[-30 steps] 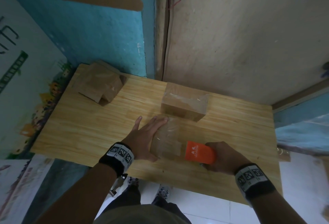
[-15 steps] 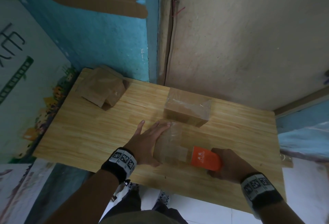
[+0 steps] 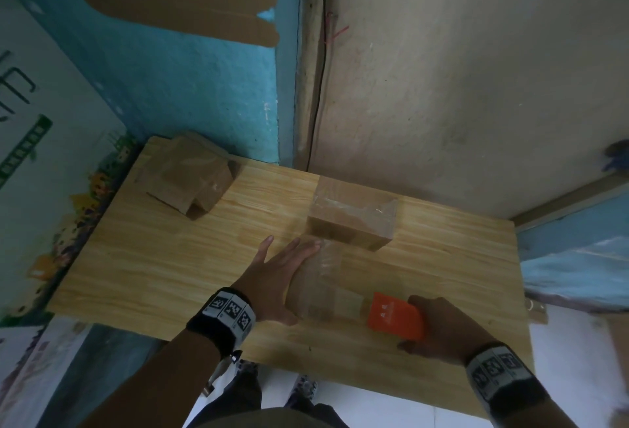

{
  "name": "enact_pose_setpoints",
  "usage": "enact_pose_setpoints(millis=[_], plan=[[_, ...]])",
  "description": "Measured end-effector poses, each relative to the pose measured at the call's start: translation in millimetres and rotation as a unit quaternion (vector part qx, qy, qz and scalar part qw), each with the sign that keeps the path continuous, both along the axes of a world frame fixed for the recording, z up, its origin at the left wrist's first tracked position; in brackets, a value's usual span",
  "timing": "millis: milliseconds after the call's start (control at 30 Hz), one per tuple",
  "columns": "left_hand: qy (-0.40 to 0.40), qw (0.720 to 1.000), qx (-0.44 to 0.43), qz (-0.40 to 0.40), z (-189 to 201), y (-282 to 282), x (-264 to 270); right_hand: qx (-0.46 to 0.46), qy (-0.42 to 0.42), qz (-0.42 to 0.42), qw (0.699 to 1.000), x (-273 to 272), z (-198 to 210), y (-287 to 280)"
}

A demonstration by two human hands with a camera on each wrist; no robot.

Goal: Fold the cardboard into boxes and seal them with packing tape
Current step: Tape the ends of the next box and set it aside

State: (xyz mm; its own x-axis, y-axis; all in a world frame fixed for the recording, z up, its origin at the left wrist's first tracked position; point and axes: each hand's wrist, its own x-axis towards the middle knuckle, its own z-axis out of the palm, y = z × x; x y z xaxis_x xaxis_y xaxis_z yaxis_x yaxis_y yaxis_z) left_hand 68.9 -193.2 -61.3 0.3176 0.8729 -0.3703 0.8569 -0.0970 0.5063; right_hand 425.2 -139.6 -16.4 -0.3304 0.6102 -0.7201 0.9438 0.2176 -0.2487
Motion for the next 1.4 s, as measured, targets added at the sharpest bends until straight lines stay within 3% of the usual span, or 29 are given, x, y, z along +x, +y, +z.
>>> enact_pose_setpoints(millis=[200, 333, 633, 967, 1067, 1133, 1267, 1400], plan=[[-0.007, 1.0, -0.001, -0.008, 0.6, 4.9, 1.4, 0.023, -0.101, 0.061, 0.993, -61.1, -11.4, 2.0], [-0.02, 1.0, -0.001, -0.006, 0.5, 4.4, 4.7, 0.036, -0.125, 0.087, 0.988, -96.0, -15.8, 5.0], [0.014, 0.998, 0.055, -0.026, -12.5, 0.1, 22.0, 0.137, -0.173, 0.21, 0.952, -143.9, 16.3, 3.4], [0.062, 0.996, 0.03, -0.063, -7.1, 6.0, 16.5, 0.13, -0.103, 0.031, 0.986, -121.4, -11.5, -23.4], [0.06, 0.996, 0.02, -0.057, -6.7, 7.2, 16.5, 0.137, -0.083, -0.104, 0.982, -95.8, -27.5, -22.6], [0.055, 0.997, 0.024, -0.058, -9.5, 7.6, 17.6, 0.186, -0.08, -0.189, 0.961, -78.4, -39.6, -30.0], [0.063, 0.995, 0.031, -0.067, -13.2, 9.5, 16.7, 0.252, -0.124, -0.174, 0.944, -64.4, -72.5, -51.1], [0.043, 0.997, 0.007, -0.07, -9.9, 10.8, 14.8, 0.271, -0.103, -0.184, 0.939, -69.7, -84.6, -54.7]])
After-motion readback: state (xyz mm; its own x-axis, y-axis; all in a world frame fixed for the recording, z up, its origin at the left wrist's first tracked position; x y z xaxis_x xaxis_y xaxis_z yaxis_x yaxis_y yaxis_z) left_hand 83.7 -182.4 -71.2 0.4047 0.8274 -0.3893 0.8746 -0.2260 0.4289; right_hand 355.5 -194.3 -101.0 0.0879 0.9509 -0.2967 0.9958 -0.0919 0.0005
